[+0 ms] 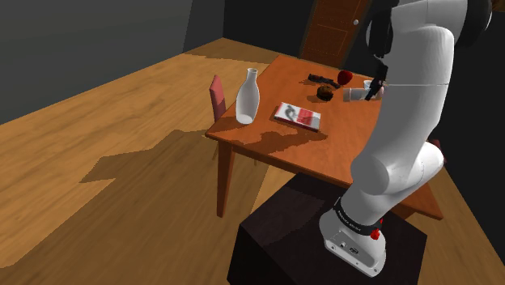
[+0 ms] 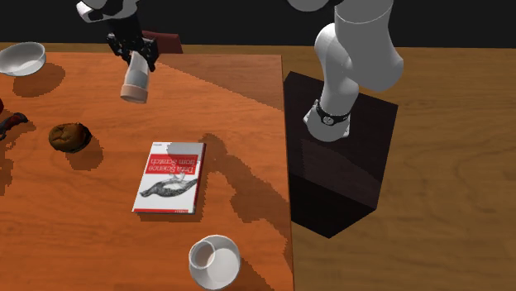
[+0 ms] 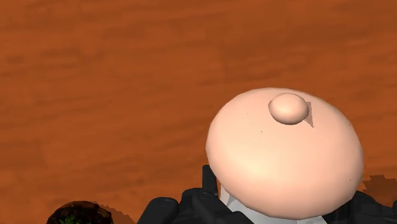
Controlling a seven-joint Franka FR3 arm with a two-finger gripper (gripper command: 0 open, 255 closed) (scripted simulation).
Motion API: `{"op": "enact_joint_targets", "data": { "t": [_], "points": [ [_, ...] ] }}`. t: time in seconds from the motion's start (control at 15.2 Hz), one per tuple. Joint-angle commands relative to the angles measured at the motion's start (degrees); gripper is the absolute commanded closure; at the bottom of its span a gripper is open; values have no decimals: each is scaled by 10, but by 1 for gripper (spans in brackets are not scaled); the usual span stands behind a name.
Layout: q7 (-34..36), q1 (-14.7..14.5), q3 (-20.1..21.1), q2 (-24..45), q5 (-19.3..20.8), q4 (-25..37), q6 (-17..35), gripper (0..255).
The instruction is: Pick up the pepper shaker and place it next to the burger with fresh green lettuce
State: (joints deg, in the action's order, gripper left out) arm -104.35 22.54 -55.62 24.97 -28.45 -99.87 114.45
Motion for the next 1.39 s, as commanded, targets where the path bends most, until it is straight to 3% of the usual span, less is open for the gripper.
{"op": "enact_joint_targets", "data": {
  "t": [0.0,0.46,1.32],
  "points": [
    [21,-7,9,12,-5,19,-7,255],
    [95,-8,50,81,-35,128,-45,255],
    [67,-2,75,117,-70,79,29,255]
  ]
}}
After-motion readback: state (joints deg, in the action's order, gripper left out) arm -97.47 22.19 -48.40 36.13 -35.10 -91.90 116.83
